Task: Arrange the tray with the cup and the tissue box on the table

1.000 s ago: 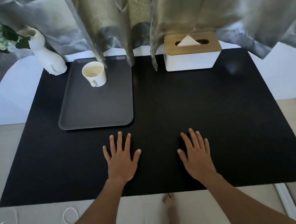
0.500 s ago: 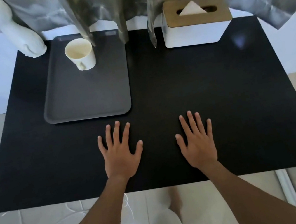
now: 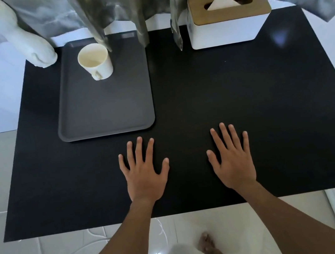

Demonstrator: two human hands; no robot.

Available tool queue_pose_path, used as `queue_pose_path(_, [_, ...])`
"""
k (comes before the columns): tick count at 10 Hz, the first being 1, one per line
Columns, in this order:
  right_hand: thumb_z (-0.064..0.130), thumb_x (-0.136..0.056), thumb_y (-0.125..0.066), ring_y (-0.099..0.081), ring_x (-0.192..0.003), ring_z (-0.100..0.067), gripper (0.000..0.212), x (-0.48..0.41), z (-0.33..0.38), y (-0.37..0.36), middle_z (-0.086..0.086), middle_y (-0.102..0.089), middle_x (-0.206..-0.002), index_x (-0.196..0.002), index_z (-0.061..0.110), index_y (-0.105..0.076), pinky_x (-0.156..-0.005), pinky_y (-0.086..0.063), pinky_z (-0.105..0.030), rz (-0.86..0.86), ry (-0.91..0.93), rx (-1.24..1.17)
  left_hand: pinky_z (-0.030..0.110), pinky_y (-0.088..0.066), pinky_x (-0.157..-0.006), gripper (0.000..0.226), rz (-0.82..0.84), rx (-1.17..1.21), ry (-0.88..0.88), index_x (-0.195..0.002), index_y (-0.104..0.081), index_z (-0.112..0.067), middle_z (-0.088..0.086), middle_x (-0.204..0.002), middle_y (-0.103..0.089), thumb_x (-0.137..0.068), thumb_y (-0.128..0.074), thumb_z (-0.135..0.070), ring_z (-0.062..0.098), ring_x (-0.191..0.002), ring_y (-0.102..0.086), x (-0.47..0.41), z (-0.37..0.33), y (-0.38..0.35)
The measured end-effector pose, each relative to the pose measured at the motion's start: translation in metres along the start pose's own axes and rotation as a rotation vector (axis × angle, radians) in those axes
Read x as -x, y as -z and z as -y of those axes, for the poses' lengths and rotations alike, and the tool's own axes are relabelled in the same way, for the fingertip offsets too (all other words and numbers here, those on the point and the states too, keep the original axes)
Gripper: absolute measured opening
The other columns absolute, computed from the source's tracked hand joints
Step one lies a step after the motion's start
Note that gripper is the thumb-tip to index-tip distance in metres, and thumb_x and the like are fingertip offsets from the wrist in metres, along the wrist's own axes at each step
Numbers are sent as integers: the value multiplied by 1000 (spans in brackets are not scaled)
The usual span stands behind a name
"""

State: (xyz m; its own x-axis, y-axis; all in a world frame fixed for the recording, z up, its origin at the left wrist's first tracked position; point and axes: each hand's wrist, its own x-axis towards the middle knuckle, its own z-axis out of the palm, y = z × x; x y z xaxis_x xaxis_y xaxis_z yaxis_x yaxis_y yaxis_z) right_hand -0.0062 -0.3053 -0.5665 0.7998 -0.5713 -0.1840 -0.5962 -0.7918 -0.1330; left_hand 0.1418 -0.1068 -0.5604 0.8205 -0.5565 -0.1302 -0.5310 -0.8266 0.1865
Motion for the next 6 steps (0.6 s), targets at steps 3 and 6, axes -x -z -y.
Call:
queue_pose_path(3, [56,-98,-21,-5,-153,-27,64,1,2,-2,-5,-14,-166,-155,29,-13,-122,-7,-55,7,2,1,57,-6,-118,69,17,-10,8,-152,-23,-31,3,-163,-16,-92,-33,-63,27,-151,-2,4,4,-2])
queue_pose_path(6, [58,-98,-18,-5,-153,-25,66,1,3,0,-4,-13,-166,-156,28,-16,-122,-6,-55,48,8,-14,56,-5,-119,69,9,-21,4,-152,-21,-32,2,-163,-16,-92,-34,-62,27,-151,-1,4,3,-1])
